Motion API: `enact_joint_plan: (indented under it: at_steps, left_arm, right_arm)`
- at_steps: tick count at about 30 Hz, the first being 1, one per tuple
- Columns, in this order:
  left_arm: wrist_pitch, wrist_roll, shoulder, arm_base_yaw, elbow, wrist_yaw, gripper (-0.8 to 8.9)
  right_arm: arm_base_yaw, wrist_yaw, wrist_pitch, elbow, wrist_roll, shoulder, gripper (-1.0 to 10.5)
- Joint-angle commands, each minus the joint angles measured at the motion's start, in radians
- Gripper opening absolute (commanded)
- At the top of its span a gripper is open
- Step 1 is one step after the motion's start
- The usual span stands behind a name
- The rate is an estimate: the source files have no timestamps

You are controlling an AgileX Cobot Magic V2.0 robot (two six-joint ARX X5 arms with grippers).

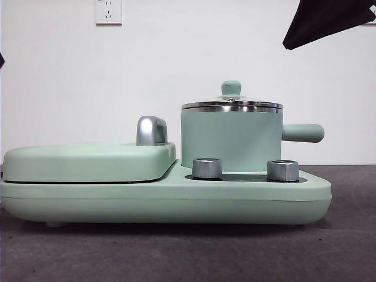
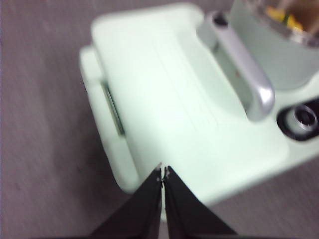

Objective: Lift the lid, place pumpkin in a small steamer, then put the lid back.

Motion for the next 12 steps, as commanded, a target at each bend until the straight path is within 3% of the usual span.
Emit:
enact_joint_plan:
  at_steps: [1,6,12]
  left_arm:
    - [0.151,0.046,-0.101,0.051,-0.12,-0.001,0.07]
    - [0.431,-0.013,-0.372,0.179,-0.418,-0.003,0.07]
    - [0.428,-0.036,-0.649,0.29,-0.594,-0.043,0.07]
  right_arm:
    - [0.007,0.0,0.013,0.006,0.011,0.004,0.2]
    - [0.007,0.0,0.013,0.006,0.011,0.004,0.2]
    - [0.007,0.0,0.013,0.006,0.011,0.004,0.2]
